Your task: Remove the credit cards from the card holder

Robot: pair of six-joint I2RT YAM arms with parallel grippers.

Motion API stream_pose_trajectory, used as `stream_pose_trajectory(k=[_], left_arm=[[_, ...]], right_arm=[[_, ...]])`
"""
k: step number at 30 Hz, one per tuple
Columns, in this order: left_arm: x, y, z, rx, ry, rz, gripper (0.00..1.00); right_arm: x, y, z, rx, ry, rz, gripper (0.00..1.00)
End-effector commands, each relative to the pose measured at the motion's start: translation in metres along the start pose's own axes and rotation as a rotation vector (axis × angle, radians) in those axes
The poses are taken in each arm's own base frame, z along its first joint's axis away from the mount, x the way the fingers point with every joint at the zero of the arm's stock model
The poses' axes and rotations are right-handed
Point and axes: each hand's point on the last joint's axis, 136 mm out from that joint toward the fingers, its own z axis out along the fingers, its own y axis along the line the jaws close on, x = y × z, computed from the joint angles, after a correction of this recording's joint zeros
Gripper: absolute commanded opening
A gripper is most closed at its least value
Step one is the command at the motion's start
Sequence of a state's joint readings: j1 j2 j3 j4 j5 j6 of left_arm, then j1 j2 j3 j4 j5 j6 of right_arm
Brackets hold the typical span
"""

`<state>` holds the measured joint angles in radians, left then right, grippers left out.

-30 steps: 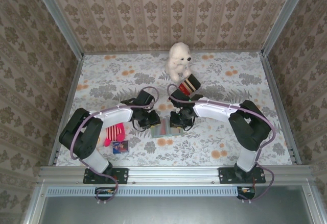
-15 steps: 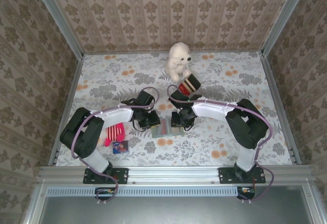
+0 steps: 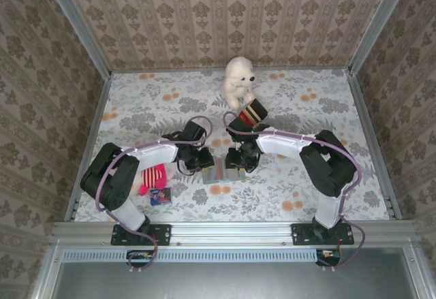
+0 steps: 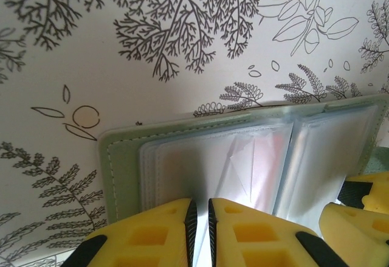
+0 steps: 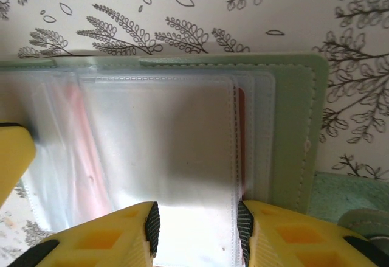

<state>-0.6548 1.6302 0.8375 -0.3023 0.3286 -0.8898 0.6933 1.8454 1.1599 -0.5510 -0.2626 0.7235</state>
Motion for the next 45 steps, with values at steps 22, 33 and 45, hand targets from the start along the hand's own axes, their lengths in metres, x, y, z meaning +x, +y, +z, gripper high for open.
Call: stream_pose_trajectory(k=[22,33,45], left_arm=[[0.005,0.031,-0.031,-0.108,-0.046,-0.023,0.38],[0.021,0.033,-0.014,-0.056,0.015,-0.056,0.37],[0.025,0.025,0.000,-0.035,0.052,-0.047,0.22]], right_arm=[[-0.005,0.016,0.007,-0.136,0.067,0.019,0.41],[-0.006,0.008,0.009,-0.110,0.087,-0.002,0.41],[-0.002,0.004,0.013,-0.101,0.125,-0.021,0.40]])
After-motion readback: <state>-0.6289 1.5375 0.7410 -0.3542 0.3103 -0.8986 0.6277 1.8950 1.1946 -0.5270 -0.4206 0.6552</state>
